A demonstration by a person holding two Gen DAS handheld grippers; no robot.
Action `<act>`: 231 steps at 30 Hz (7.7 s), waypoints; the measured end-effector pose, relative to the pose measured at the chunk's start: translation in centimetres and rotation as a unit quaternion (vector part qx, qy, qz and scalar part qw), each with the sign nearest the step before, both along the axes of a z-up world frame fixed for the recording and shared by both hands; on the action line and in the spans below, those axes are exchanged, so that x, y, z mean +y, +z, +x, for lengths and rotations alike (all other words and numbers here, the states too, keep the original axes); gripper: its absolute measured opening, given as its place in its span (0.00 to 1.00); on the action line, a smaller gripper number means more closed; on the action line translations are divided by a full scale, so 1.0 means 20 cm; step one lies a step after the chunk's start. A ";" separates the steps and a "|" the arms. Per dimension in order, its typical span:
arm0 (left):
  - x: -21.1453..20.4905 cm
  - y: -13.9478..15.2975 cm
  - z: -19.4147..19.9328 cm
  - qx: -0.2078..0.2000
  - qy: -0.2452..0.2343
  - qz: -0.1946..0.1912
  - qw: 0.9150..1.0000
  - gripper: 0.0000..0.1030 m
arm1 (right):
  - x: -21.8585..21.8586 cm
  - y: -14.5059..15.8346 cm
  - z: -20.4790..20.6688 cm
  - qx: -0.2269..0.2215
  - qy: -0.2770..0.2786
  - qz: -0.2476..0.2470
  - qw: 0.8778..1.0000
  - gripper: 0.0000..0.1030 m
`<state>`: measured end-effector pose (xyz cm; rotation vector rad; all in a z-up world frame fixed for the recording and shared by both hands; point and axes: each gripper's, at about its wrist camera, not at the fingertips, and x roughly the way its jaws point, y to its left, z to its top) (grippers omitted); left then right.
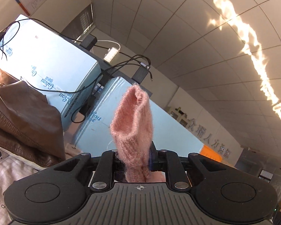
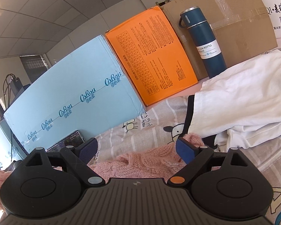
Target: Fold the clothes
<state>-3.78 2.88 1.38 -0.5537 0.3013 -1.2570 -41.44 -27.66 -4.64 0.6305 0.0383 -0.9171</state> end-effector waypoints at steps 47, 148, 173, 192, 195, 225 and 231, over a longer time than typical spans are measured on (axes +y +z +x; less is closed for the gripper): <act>-0.28 -0.21 -0.14 0.105 -0.024 0.091 0.990 0.98 | 0.18 0.00 0.11 -0.073 0.289 0.041 0.954 0.92; -0.34 0.06 -0.50 -0.319 0.170 0.251 0.898 0.19 | 0.21 0.05 0.19 -0.042 0.106 0.021 0.993 0.87; -0.54 -0.11 -0.96 -0.319 -0.204 0.175 0.909 0.98 | 0.21 0.06 0.14 -0.089 0.156 0.050 0.982 0.88; -0.26 -0.16 -0.35 -0.085 -0.066 0.219 0.970 1.00 | 0.48 0.05 0.14 -0.007 0.346 0.012 0.938 0.88; -0.30 -0.19 -0.36 -0.087 -0.083 0.249 0.961 1.00 | 0.54 0.03 0.20 0.038 0.349 0.014 0.936 0.88; -0.93 -0.26 -0.35 -0.084 -0.184 0.298 0.933 1.00 | 0.26 -0.05 0.30 0.048 0.163 0.112 0.979 0.29; -0.82 -0.18 -0.31 -0.052 -0.186 0.285 0.939 0.99 | 0.29 -0.08 0.30 0.066 0.149 0.082 0.983 0.43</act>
